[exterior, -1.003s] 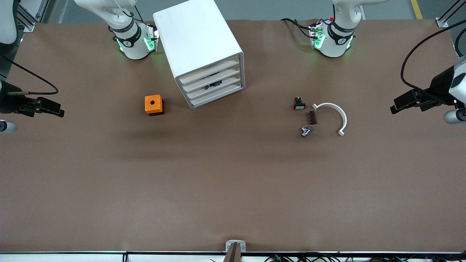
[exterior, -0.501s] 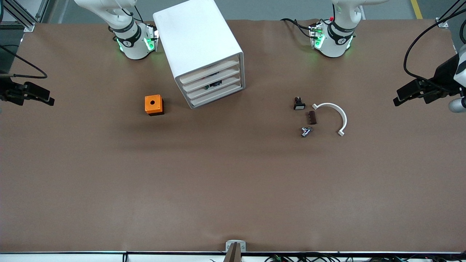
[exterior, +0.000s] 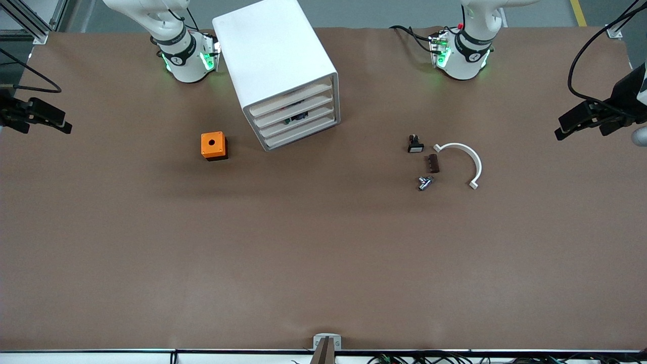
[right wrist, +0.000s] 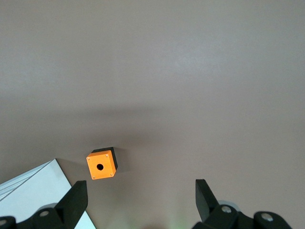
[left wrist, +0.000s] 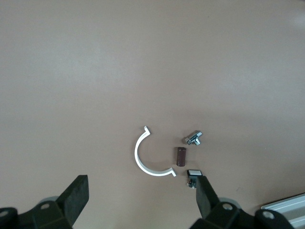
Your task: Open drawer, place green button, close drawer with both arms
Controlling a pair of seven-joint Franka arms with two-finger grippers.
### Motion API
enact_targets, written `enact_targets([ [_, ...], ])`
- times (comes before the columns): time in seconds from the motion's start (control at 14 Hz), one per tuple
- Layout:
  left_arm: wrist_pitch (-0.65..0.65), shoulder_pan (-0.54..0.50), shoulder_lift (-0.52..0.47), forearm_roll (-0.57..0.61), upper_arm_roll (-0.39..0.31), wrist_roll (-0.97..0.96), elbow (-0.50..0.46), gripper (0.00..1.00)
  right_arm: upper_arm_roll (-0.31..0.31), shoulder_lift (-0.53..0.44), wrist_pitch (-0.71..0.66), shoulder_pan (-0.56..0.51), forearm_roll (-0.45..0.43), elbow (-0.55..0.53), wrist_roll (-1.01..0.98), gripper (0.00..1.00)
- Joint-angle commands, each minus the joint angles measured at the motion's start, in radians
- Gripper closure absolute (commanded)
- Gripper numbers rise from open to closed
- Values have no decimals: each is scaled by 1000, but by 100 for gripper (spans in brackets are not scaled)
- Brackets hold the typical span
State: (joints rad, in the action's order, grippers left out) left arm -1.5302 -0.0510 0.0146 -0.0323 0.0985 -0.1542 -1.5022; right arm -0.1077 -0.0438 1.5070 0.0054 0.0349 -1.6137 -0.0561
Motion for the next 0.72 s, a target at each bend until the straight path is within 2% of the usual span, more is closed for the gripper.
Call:
enact_targets([
  [0.0,15,2,-16,26,1,11,-3,1,6,-50,19,-13,-10,-58,-21,0],
  [0.64,15,2,-12,34,1,13,2,1,8,-111,39,-10,-56,-57,-51,0],
])
